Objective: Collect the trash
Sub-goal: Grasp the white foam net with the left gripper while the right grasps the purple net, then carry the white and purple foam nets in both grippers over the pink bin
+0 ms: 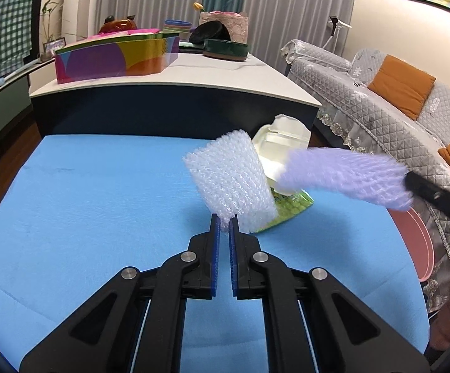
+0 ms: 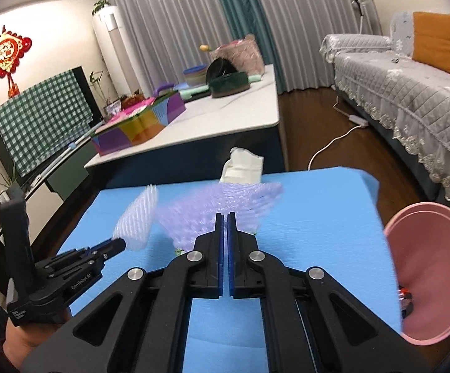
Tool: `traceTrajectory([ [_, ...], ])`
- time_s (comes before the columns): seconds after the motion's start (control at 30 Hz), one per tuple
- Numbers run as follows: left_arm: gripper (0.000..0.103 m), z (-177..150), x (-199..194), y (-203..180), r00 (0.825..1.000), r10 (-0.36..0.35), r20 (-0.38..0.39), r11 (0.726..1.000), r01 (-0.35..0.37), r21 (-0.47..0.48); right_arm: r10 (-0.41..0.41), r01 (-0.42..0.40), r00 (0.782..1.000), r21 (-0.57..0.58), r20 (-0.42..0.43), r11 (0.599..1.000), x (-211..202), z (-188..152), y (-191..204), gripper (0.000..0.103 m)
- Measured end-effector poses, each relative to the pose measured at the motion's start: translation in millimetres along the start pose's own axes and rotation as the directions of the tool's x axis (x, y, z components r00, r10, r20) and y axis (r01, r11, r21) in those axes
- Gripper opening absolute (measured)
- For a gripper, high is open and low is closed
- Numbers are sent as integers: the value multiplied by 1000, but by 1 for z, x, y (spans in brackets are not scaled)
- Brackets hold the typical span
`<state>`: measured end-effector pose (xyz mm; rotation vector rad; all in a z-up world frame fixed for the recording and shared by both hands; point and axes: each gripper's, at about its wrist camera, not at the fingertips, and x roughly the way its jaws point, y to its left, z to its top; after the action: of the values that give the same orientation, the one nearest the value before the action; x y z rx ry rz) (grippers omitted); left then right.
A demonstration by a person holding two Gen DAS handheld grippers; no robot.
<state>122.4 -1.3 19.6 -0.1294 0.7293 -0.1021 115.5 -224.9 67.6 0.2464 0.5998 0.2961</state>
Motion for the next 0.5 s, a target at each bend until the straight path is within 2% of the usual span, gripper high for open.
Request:
traceTrajectory([
  [0.2, 6, 0, -8, -7, 1000, -6, 4, 1000, 6, -13, -45, 44, 998, 20, 53, 999, -37, 2, -23, 2],
  [0.5, 6, 1, -19, -40, 998, -56, 39, 998, 55, 33, -134, 131, 987, 34, 85, 991, -72, -3, -53, 2],
])
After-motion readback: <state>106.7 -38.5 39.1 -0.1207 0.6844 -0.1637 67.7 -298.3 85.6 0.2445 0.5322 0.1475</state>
